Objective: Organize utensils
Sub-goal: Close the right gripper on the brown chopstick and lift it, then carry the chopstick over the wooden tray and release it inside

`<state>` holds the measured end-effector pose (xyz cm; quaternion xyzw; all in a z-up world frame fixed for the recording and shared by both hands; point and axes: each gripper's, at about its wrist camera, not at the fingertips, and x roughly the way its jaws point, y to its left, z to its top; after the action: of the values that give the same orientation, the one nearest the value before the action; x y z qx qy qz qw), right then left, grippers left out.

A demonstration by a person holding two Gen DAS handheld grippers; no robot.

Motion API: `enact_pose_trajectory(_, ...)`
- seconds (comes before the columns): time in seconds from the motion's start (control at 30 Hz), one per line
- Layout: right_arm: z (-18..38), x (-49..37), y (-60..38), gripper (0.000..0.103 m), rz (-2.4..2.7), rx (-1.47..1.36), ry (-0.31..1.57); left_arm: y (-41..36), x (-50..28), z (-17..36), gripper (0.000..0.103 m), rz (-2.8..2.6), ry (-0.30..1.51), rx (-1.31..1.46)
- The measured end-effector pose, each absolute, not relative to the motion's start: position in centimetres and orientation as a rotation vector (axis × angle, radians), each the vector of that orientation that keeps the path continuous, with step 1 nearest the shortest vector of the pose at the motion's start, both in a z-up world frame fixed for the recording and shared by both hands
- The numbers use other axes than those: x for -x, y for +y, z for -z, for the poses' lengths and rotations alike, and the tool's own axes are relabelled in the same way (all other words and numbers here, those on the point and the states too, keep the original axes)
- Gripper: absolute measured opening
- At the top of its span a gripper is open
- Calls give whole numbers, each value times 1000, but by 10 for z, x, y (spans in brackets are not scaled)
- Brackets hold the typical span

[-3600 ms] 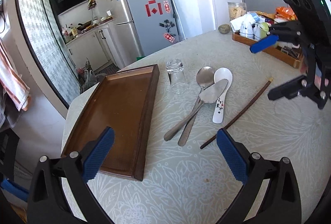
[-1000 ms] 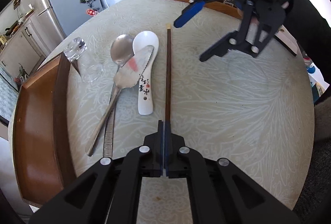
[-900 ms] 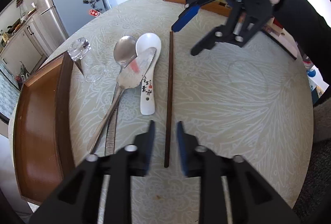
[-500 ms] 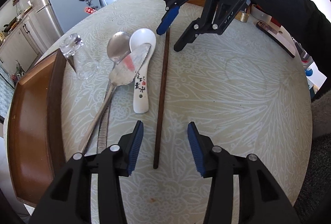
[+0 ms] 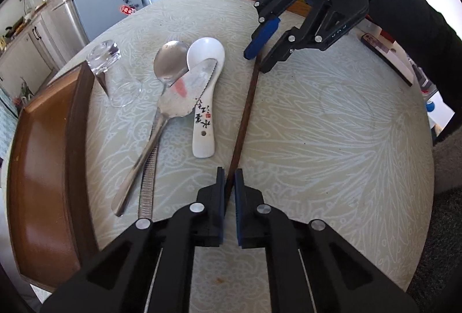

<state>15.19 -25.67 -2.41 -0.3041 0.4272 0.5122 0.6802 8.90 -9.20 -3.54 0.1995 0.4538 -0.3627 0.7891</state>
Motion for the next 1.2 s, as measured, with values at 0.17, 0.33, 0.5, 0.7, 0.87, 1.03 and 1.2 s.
enact_pose_trajectory(0.17, 22, -154, -253, 17, -1163, 712, 971, -95, -88, 34, 7, 784, 978, -476)
enact_pose_trajectory(0.33, 21, -155, -253, 16, -1177, 719, 985, -97, -88, 34, 7, 784, 972, -495)
enact_pose_trajectory(0.5, 21, -150, -245, 15, -1230, 836, 1020, -98, -93, 33, 7, 834, 996, -495)
enact_pose_trajectory(0.7, 23, -145, -230, 16, -1285, 1015, 1046, -99, -102, 32, 8, 850, 1004, -520)
enact_pose_trajectory(0.87, 23, -154, -226, 9, -1332, 1020, 1078, -99, -101, 32, 7, 860, 1008, -541)
enact_pose_trajectory(1.03, 18, -156, -223, 8, -1351, 1022, 1068, -96, -103, 30, 7, 860, 1004, -545)
enact_pose_trajectory(1.2, -4, -155, -223, 8, -1329, 1031, 1014, -91, -102, 20, 7, 847, 984, -539)
